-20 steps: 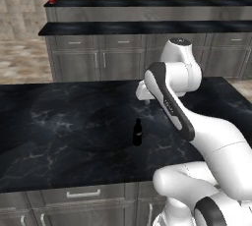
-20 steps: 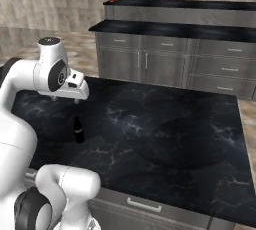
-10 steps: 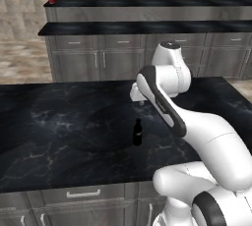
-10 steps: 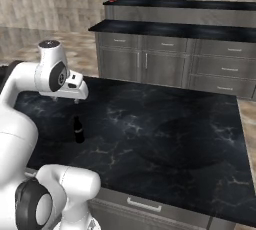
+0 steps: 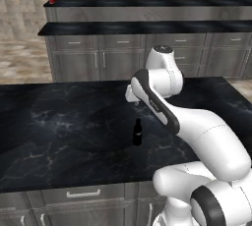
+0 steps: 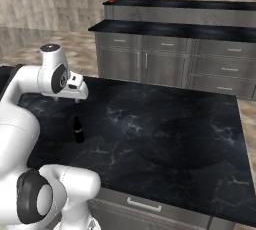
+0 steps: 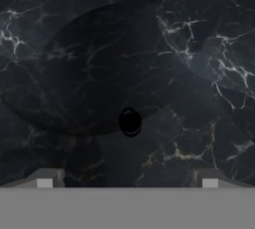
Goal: Move the drinks to the dining counter.
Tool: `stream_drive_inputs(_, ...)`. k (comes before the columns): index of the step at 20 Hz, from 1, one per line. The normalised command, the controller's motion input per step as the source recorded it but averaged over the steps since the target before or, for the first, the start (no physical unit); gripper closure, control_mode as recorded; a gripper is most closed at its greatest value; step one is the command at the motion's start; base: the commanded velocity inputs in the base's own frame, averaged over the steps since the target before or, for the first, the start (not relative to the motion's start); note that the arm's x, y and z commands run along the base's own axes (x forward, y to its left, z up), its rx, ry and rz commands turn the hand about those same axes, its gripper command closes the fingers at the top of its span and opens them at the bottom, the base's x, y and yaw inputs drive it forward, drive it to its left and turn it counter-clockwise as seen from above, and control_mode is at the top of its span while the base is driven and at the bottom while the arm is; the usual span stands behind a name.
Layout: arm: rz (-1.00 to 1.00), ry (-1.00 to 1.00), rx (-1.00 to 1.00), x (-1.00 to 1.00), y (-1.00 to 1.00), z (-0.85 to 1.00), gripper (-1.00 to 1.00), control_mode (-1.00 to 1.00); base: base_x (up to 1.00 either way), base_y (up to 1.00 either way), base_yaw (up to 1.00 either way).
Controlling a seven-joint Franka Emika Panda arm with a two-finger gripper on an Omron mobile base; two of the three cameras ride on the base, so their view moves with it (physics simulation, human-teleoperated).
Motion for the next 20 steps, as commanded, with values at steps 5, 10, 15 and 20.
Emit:
stream_drive_inputs(5, 0.00, -0.03, 0.00, 0.07, 0.00, -0.13, -1.00, -1.00, 0.00, 0.00, 0.00)
stream_drive_inputs(10, 0.00, 0.00, 0.00, 0.00, 0.00, -0.13, -1.00, -1.00, 0.00, 0.00, 0.00)
stream_drive_inputs(15, 0.00, 0.00, 0.00, 0.00, 0.00, -0.13, -1.00, -1.00, 0.00, 0.00, 0.00)
stream_drive_inputs(20, 0.00, 0.00, 0.00, 0.03, 0.00, -0.13, -1.00, -1.00, 0.00, 0.00, 0.00)
